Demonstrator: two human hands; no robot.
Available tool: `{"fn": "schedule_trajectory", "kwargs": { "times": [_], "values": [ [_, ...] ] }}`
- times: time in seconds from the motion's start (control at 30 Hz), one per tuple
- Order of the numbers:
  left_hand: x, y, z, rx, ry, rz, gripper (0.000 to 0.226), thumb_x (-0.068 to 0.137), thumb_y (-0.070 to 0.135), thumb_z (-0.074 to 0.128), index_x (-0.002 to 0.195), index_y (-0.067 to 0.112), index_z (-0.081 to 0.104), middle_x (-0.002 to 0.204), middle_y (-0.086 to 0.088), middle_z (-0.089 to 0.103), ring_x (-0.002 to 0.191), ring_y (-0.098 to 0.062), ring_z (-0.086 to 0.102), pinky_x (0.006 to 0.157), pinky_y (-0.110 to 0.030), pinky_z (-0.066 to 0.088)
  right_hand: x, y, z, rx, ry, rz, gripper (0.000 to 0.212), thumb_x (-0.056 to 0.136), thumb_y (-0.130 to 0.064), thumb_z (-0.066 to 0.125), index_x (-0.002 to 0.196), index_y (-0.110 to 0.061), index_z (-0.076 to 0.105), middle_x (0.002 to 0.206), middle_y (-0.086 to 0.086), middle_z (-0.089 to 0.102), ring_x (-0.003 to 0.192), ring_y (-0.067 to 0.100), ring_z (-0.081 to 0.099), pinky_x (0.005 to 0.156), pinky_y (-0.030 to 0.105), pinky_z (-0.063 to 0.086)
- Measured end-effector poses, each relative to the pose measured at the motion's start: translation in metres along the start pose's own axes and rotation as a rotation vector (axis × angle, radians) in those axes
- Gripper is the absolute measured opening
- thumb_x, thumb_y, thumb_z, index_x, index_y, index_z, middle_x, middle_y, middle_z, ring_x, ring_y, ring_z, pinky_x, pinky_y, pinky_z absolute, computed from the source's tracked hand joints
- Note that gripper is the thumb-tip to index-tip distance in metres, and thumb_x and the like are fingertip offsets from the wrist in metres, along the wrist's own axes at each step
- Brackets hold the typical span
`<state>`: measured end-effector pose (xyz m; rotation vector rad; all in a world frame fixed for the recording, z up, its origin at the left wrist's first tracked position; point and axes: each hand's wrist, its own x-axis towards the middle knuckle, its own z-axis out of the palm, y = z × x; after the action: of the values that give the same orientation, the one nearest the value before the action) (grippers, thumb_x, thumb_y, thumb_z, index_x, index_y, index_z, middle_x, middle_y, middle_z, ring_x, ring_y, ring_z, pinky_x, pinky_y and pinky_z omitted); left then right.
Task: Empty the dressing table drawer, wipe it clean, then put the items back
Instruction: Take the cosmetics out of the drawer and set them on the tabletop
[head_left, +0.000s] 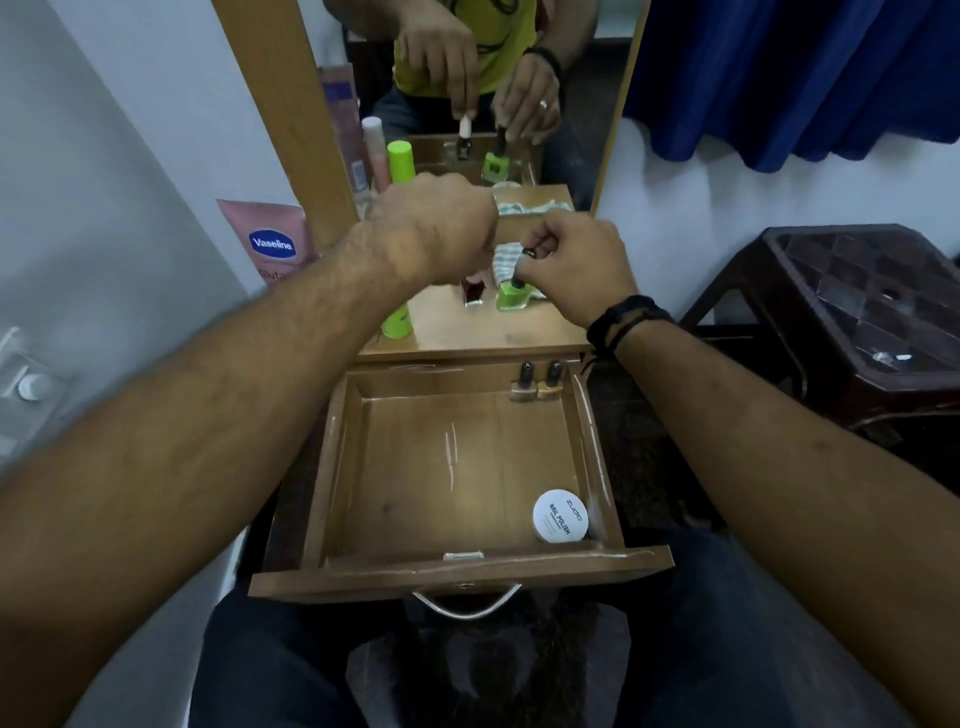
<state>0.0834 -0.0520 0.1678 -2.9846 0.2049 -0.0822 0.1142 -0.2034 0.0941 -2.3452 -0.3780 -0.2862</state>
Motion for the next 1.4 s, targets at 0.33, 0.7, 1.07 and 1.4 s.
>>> {"fn": "schedule_trajectory", "kwargs": {
  "times": [0.33,0.7,1.07,1.4],
  "values": [
    [0.037,-0.024,0.046,0.014,0.012,-0.123,0.025,0.096,0.023,0.059,0.119,0.014,0.067,0.106,-0.012,0.061,0.102,-0.038,0.062,0.079,-0.047,0.052,0.041,-0.004,0.051,-0.035,-0.039,0.0,0.012,0.08,-0.012,0.065,0.089,-0.017,0.071,0.088,0.002,0.07,0.087,0.021,0.063,0.078,0.039,0.054],
    [0.056,-0.038,0.074,-0.004,-0.001,-0.118,0.028,0.094,0.027,0.062,0.12,0.019,0.068,0.114,-0.015,0.064,0.102,-0.038,0.064,0.069,-0.038,0.044,0.051,-0.004,0.064,-0.061,-0.046,-0.035,0.016,0.085,-0.016,0.065,0.101,-0.015,0.07,0.089,0.003,0.068,0.087,0.02,0.062,0.079,0.04,0.054],
    [0.052,-0.038,0.074,-0.01,0.036,-0.124,0.029,0.095,0.032,0.062,0.122,0.021,0.064,0.116,-0.014,0.063,0.105,-0.038,0.062,0.071,-0.039,0.044,0.043,-0.006,0.063,-0.099,-0.028,-0.072,0.016,0.086,-0.019,0.065,0.102,-0.016,0.068,0.09,0.001,0.068,0.088,0.021,0.062,0.083,0.043,0.053],
    [0.027,-0.024,0.054,-0.018,0.087,-0.098,0.023,0.096,0.028,0.061,0.116,0.017,0.063,0.114,-0.013,0.063,0.103,-0.035,0.063,0.068,-0.04,0.043,0.022,-0.009,0.039,-0.135,-0.036,-0.055,0.021,0.088,-0.024,0.063,0.108,-0.016,0.065,0.097,0.002,0.068,0.093,0.021,0.061,0.082,0.04,0.051]
  ]
}}
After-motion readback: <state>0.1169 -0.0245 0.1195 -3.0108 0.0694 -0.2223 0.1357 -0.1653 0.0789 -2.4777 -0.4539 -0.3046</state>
